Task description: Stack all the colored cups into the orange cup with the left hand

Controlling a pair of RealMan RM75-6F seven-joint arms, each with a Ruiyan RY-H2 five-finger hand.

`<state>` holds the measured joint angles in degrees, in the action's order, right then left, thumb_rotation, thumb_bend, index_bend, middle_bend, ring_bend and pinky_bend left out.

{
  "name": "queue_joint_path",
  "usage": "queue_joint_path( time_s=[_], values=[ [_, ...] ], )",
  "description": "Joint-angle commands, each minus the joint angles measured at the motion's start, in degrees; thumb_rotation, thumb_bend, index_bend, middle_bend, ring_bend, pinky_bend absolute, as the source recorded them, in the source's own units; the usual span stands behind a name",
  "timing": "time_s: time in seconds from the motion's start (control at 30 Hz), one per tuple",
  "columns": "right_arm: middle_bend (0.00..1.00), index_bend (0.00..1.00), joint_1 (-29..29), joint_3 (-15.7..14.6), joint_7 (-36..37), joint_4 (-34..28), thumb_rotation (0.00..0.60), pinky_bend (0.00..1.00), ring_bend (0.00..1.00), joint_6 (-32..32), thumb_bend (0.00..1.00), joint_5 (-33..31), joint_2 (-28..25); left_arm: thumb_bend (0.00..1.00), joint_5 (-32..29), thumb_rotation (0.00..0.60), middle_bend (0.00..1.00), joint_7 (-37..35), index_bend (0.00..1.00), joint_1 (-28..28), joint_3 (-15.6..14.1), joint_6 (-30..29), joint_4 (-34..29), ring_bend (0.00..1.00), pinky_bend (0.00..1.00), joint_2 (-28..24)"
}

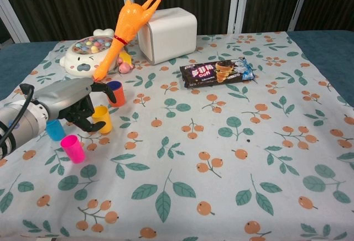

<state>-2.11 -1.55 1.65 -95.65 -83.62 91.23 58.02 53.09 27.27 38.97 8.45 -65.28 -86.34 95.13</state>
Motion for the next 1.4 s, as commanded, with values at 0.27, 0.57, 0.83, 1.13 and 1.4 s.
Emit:
queue_joint_path(
  time_s=[0.27,0.57,0.83,1.13,1.4],
  values=[
    [0.00,0.00,0.0,0.0,-0.5,-0.1,0.600,0.00,0.00,0.1,0.20,-0.1,0.1,0.34,0.2,0.600,1.00,-0.7,0.40,-0.7,0.5,0.7,1.5,1.00,1.00,0.1],
    [0.00,0.00,-0.1,0.1,-0.7,-0.1,0.600,0.00,0.00,0.3,0.21,-0.2,0.1,0.34,0.2,0.600,1.00,-0.8,0.44,-0.9,1.0,1.5,2.8,1.00,1.00,0.3],
    [0.00,0.00,-0.1,0.0,-0.8,-0.2,0.600,0.00,0.00,0.4,0.21,-0.3,0.1,0.35,1.7,0.600,1.00,-1.5,0.49,-0.7,3.3,0.0,0.7,1.00,1.00,-0.7],
    [0.00,0.00,-0.1,0.0,-0.1,-0.2,0.600,0.00,0.00,0.3,0.21,-0.1,-0.1,0.35,-0.4,0.600,1.00,-0.2,0.49,3.0,11.5,-2.4,-0.9,1.00,1.00,-0.6],
    [0.00,0.00,0.0,0.1,0.8,-0.1,0.600,0.00,0.00,0.1,0.20,-0.2,-0.4,0.35,-5.4,0.600,1.00,2.1,0.49,5.7,13.1,-0.7,5.1,1.00,1.00,1.8]
  ],
)
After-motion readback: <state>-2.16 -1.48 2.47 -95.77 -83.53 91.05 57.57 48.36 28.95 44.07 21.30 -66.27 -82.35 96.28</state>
